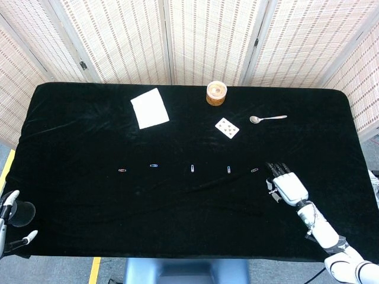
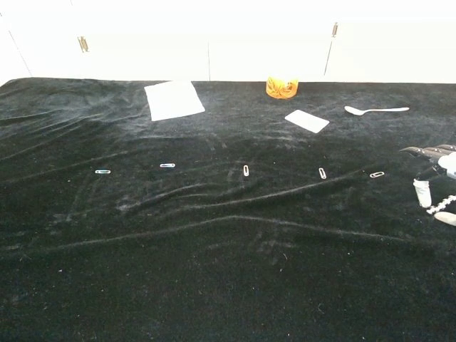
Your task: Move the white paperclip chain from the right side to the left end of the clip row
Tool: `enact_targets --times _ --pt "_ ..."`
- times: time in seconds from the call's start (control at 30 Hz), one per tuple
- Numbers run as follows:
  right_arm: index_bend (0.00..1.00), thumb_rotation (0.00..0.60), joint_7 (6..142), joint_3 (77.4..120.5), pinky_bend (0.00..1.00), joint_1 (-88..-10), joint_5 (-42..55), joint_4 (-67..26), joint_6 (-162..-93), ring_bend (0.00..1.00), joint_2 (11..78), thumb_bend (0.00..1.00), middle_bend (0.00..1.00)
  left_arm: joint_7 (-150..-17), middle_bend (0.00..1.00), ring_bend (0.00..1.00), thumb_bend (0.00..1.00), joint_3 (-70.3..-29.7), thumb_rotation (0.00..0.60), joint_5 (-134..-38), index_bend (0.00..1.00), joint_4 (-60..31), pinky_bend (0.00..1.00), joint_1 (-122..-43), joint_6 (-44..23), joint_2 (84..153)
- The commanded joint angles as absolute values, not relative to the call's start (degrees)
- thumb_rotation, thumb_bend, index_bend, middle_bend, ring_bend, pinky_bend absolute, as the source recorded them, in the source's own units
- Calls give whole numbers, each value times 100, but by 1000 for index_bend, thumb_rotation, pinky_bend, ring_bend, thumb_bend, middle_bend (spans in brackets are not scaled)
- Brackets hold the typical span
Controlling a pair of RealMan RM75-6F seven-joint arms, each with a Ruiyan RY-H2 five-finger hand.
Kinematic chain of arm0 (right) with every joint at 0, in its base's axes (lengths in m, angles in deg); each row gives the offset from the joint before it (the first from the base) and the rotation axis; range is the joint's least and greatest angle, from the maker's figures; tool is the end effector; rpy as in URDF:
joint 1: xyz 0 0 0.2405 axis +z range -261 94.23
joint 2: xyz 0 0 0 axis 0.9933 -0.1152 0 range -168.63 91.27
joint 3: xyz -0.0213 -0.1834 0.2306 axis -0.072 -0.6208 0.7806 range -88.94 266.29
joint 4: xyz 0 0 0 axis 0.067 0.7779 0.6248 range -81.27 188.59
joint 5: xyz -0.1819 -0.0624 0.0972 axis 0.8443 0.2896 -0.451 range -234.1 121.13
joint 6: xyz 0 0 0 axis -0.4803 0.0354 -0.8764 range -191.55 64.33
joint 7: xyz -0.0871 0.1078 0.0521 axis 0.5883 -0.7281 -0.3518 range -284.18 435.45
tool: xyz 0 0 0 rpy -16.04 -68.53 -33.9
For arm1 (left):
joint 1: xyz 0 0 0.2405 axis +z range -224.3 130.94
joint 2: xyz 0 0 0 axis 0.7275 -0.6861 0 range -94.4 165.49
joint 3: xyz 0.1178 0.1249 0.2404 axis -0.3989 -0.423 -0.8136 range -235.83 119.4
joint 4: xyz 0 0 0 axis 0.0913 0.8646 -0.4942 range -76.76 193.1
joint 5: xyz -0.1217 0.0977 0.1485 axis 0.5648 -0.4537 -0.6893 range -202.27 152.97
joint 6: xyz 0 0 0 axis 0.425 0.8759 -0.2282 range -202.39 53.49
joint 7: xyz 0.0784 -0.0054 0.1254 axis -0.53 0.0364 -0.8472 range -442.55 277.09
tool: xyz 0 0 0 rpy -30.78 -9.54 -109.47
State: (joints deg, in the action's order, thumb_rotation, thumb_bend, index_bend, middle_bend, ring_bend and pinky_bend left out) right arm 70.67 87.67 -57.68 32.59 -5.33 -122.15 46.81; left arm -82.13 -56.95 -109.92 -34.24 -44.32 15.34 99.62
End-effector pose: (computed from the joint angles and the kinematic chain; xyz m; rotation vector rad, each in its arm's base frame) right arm -0.3674 -0.3121 0.0245 1.8889 -0.8735 0.6563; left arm -0.3676 0.1372 0.1794 -1.2684 -0.9466 -0.8438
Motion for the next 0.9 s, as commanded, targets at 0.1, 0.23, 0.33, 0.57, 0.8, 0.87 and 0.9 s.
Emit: enact_targets --times 0.1,0.23,0.33,0.57,0.8,0.87,0.9 --pt "759 600 7019 8795 0 -5785 3237 -568 -12324 54 4676 392 85 -8204 114 292 142 -5700 600 -11007 0 -3418 356 -4428 1549 9963" --pt "825 600 6965 8838 0 -5816 3218 -574 -12474 75 4658 421 129 -8197 110 290 142 -5688 600 -10973 0 -3418 356 -4441 1515 9960" --pt "849 600 6944 8862 0 -5815 3187 -600 -12500 81 4633 438 146 -8184 109 288 142 -5682 600 -10962 0 -3422 356 -4438 1522 9953" --pt "902 600 6869 8931 0 -5840 3220 -655 -12777 109 4593 442 189 -8140 109 288 143 -5666 600 -10925 0 -3415 356 -4446 1498 9938" --pt "965 600 6928 8961 0 -5858 3254 -666 -12969 151 4594 441 243 -8111 109 288 142 -5652 600 -10892 0 -3418 357 -4452 1480 9926" --pt "975 600 6957 8963 0 -5854 3246 -678 -12971 158 4592 441 253 -8104 109 288 143 -5649 600 -10887 0 -3420 357 -4449 1488 9923" --pt "978 600 6963 8961 0 -5853 3240 -682 -12962 161 4592 441 255 -8102 109 288 143 -5649 600 -10890 0 -3419 357 -4447 1493 9922"
